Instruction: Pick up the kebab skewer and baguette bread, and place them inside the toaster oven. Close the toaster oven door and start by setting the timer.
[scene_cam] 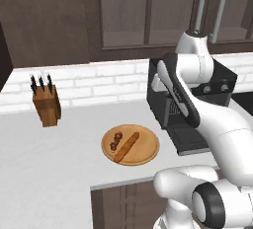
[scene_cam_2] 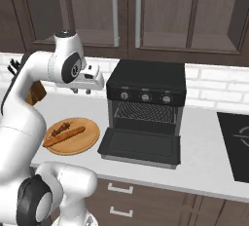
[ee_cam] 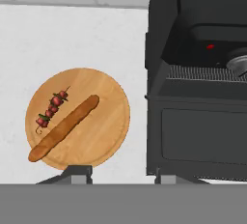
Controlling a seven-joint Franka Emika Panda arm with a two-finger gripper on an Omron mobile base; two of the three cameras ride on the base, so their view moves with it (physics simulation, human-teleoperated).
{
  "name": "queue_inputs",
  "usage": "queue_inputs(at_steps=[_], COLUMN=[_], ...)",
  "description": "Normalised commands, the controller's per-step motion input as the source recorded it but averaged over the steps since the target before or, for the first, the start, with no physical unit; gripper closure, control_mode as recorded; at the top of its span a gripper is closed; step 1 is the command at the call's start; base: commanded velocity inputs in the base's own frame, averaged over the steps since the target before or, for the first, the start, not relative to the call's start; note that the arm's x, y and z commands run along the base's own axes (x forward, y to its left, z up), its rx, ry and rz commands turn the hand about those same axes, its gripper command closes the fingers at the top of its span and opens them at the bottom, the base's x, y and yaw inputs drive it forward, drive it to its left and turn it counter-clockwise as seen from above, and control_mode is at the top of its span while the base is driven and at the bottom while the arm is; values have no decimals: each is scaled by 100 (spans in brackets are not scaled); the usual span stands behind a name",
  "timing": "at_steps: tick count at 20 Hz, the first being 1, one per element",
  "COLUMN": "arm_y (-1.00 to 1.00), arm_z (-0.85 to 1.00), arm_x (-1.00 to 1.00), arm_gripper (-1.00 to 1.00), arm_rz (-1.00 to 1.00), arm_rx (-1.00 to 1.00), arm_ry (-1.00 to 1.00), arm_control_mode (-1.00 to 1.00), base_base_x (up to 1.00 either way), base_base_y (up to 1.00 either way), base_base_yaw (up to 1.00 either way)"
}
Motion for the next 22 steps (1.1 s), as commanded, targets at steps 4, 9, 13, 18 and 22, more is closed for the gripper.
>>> queue_inputs(at_steps=[4, 9, 13, 18, 22], arm_y=[0, 54, 84, 40, 23], arm_z=[0, -7, -34, -40, -29], arm_x=[-27, -92, -47, 0, 3], arm_gripper=[-100, -100, -100, -100, -100], arm_rz=[0, -14, -34, -28, -14], arm_rx=[0, -2, -4, -3, -1], arm_ry=[-3, -17, -26, -12, -2], arm_control_mode=[-100, -100, -100, -100, -100], base_base_x=[0, 0, 0, 0, 0], base_base_y=[0, 0, 0, 0, 0], base_base_yaw=[0, 0, 0, 0, 0])
